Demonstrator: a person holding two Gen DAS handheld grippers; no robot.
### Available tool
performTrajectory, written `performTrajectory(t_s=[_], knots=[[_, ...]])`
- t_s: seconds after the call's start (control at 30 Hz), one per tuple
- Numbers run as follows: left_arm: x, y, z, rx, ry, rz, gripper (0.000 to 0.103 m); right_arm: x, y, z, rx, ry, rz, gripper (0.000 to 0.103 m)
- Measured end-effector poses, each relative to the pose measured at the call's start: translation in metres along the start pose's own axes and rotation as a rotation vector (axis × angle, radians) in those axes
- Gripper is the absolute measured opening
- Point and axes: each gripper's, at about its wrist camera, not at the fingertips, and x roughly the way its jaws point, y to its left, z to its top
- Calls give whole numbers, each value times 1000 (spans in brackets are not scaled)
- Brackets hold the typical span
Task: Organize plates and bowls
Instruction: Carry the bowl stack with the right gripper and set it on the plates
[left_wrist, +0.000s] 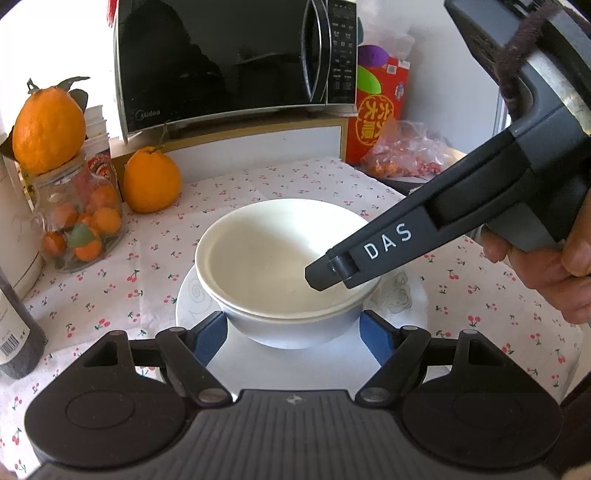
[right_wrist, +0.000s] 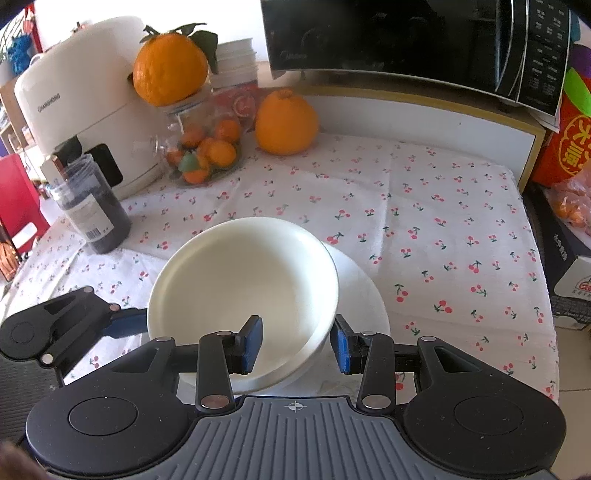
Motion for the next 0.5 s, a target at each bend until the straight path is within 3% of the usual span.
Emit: performTrajectory(t_s=[0.17,0.23,0.3,0.37,0.5], knots=[[0,0,0,5,6,-8,79,1,-1,0,0,3,6,40],[1,0,0,12,17,-27,91,0,-1,1,7,2,12,40],[1,-1,0,19,24,-33,96,0,-3,2,24,4,20,41],[1,-2,-1,29,32,-29,99,-4,-7,3,50,-14,30,56],[-7,-4,-1,37,53,-24,102,-18,-20,5,130,-58,48,73]])
